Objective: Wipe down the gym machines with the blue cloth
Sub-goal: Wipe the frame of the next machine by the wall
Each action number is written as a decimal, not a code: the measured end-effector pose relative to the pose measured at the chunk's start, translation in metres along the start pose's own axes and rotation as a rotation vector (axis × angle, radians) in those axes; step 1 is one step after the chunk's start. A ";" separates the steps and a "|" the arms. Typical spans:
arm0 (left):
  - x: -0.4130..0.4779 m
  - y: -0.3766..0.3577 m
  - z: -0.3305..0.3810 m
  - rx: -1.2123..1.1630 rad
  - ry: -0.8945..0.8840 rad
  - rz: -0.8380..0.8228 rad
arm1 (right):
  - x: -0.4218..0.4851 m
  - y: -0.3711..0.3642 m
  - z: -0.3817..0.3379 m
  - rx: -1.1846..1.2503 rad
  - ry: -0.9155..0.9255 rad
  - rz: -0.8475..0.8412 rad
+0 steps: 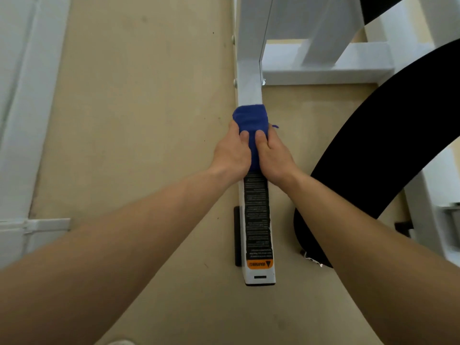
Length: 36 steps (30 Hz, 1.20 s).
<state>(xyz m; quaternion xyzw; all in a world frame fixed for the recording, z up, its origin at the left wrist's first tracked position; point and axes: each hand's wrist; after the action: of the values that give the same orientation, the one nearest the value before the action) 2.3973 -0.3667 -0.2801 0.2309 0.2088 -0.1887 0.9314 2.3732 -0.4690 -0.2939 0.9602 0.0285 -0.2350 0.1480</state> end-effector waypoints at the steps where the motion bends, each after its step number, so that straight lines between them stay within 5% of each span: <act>1: 0.004 0.001 0.001 -0.017 -0.002 0.011 | 0.005 0.002 -0.003 0.011 -0.002 -0.011; 10: -0.068 -0.022 -0.028 -0.113 -0.044 -0.013 | -0.054 -0.011 0.030 0.084 0.051 -0.142; 21: 0.044 0.005 0.008 -0.134 -0.012 0.059 | 0.043 0.012 -0.019 0.018 -0.005 -0.045; 36: -0.188 -0.055 -0.075 -0.173 0.036 -0.131 | -0.182 -0.037 0.064 -0.052 -0.004 -0.247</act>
<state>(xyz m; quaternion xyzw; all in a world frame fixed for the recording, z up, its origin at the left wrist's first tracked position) 2.1918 -0.3259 -0.2707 0.1392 0.2559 -0.2262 0.9295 2.1791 -0.4504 -0.2745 0.9448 0.1522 -0.2527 0.1428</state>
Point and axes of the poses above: each hand's wrist, its own x-axis towards the middle knuckle, its own y-axis out of the back of the hand, z = x × y, and after that the axes turned 9 degrees about -z, right-handed
